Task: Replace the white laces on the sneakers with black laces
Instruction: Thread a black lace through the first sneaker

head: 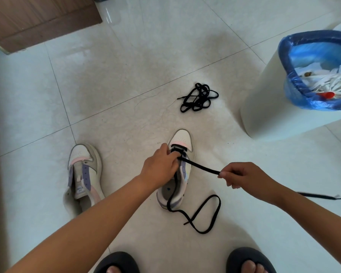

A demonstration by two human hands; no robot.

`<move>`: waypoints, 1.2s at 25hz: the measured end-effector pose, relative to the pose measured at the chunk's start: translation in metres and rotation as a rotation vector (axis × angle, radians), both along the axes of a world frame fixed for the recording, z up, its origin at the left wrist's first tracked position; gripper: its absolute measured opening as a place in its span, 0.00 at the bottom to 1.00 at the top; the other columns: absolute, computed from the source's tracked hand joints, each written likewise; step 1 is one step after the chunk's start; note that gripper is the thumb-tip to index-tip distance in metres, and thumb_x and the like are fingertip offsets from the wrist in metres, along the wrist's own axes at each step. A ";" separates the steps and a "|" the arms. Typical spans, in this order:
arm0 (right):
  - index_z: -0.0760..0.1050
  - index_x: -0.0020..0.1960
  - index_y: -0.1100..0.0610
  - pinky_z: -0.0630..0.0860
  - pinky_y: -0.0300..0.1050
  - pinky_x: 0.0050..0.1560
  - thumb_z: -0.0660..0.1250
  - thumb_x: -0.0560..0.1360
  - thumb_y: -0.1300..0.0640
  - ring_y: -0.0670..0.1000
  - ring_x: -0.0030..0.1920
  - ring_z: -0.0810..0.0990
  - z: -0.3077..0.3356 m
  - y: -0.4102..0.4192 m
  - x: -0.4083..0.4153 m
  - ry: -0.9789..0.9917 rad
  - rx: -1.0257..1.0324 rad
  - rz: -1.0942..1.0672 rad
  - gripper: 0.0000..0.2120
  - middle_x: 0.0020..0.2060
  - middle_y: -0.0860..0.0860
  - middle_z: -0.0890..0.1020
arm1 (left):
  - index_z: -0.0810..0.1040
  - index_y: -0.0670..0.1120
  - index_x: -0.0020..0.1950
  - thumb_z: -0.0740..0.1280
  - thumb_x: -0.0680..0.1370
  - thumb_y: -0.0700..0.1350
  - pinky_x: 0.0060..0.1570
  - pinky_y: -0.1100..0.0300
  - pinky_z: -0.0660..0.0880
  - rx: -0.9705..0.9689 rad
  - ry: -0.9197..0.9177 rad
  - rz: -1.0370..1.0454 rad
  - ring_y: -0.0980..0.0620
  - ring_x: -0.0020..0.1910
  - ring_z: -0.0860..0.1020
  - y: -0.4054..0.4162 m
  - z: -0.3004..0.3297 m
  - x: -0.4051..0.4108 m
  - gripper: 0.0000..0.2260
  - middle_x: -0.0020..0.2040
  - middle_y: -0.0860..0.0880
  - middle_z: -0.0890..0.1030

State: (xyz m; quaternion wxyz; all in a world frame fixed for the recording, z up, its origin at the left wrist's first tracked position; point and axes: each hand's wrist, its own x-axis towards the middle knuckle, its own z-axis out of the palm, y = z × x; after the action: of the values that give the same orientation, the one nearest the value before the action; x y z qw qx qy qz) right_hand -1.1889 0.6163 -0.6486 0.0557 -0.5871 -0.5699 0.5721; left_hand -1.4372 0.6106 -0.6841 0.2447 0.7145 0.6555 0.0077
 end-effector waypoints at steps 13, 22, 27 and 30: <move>0.81 0.41 0.55 0.64 0.28 0.26 0.67 0.75 0.55 0.43 0.27 0.68 0.010 0.003 0.005 -0.002 -0.007 -0.094 0.07 0.27 0.47 0.74 | 0.79 0.43 0.47 0.65 0.77 0.44 0.31 0.62 0.65 -0.319 0.085 0.179 0.49 0.41 0.75 0.057 0.000 0.012 0.05 0.44 0.48 0.76; 0.81 0.38 0.52 0.70 0.36 0.36 0.67 0.75 0.56 0.47 0.33 0.73 0.032 0.006 0.013 0.087 0.092 -0.135 0.08 0.30 0.51 0.76 | 0.81 0.44 0.55 0.64 0.79 0.46 0.53 0.59 0.69 -0.082 -0.290 -0.319 0.51 0.52 0.76 0.033 0.015 0.019 0.10 0.48 0.49 0.81; 0.78 0.38 0.47 0.70 0.31 0.36 0.69 0.74 0.57 0.43 0.32 0.78 0.037 -0.003 0.058 -0.263 0.283 0.077 0.08 0.32 0.46 0.81 | 0.81 0.45 0.55 0.64 0.78 0.44 0.53 0.59 0.71 -0.125 -0.142 -0.304 0.54 0.56 0.73 0.044 0.008 0.001 0.09 0.52 0.50 0.78; 0.79 0.35 0.50 0.69 0.29 0.31 0.69 0.74 0.59 0.41 0.27 0.75 0.042 -0.011 0.089 -0.277 0.227 -0.028 0.10 0.27 0.45 0.79 | 0.81 0.46 0.56 0.65 0.78 0.44 0.54 0.57 0.71 -0.142 -0.051 -0.332 0.53 0.58 0.70 0.048 0.006 -0.001 0.09 0.54 0.49 0.76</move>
State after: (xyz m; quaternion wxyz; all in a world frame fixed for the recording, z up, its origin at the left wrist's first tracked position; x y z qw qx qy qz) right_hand -1.0996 0.6050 -0.6070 0.0506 -0.6581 -0.6247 0.4172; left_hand -1.4387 0.6589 -0.6781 0.3091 0.7932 0.5211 -0.0609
